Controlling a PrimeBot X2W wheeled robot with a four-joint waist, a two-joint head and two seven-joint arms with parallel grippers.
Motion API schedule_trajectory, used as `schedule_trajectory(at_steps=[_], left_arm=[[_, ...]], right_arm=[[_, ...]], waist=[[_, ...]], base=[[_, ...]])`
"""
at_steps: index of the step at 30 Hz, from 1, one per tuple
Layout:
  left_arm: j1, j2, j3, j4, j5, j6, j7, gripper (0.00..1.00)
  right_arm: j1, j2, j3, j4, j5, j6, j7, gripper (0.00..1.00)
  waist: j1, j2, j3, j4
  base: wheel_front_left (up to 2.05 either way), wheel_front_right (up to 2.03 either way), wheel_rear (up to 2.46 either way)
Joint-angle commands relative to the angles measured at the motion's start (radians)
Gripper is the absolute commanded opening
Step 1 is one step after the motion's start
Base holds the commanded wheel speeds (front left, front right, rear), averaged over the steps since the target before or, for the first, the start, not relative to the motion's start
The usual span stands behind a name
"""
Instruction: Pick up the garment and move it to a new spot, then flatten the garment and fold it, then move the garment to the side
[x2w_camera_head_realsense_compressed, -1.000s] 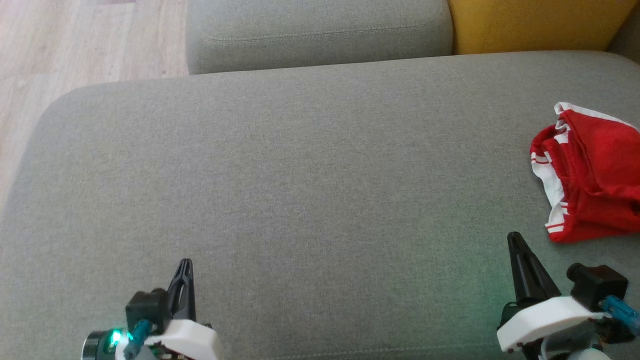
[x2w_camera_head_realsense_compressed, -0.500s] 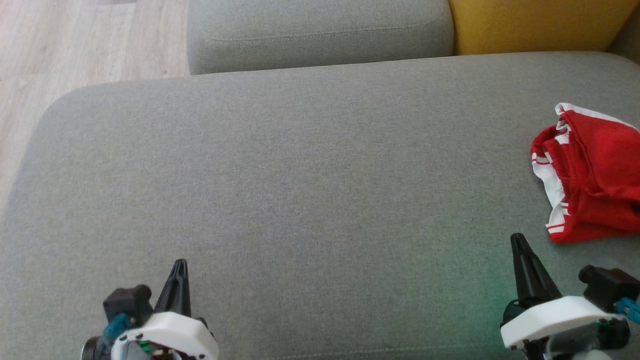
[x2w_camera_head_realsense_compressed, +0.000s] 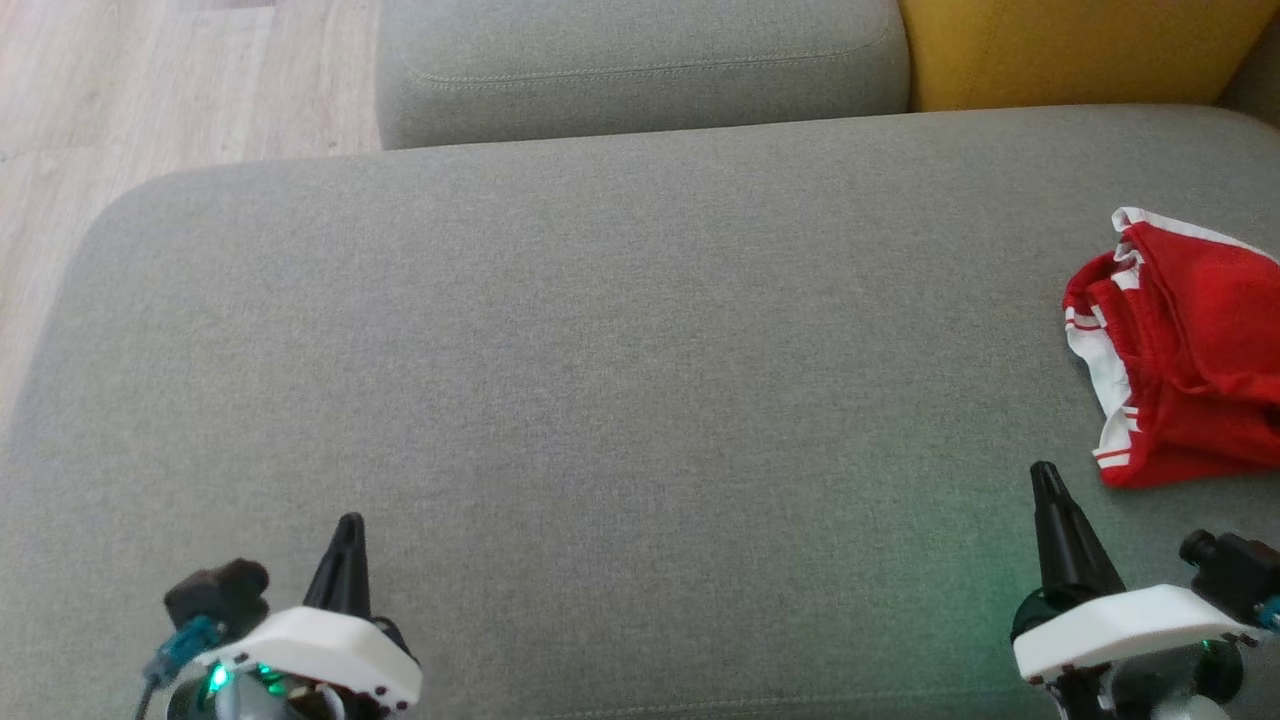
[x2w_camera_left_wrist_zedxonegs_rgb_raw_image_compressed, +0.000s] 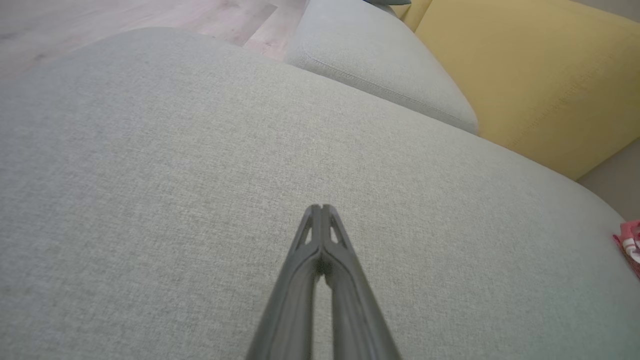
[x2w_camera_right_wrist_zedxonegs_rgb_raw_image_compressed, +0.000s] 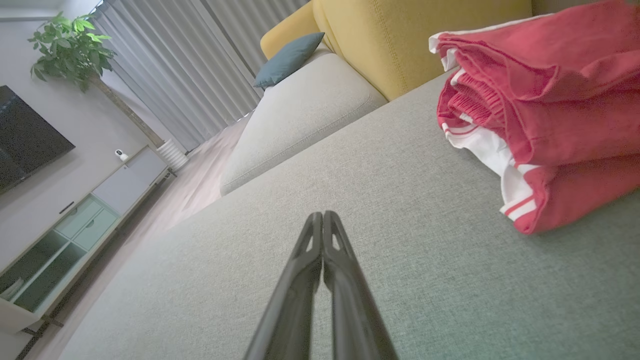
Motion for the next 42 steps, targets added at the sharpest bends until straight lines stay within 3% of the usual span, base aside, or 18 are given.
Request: schedule_trajectory(at_steps=[1, 42], left_arm=[[-0.053, 0.008, 0.031, -0.029, -0.025, -0.009, 0.003, 0.0], [-0.099, -0.028, 0.164, -0.006, -0.498, -0.136, 0.098, 0.0]], right_arm=[[-0.057, -0.018, -0.001, -0.028, 0.028, 0.001, 0.002, 0.0], [-0.125, -0.028, -0.025, 0.05, 0.509, 0.002, 0.021, 0.0]], waist=[[0.0, 0.0, 0.0, 0.0], [0.0, 0.0, -0.003, 0.008]], base=[[0.0, 0.0, 0.0], [0.0, 0.0, 0.0]])
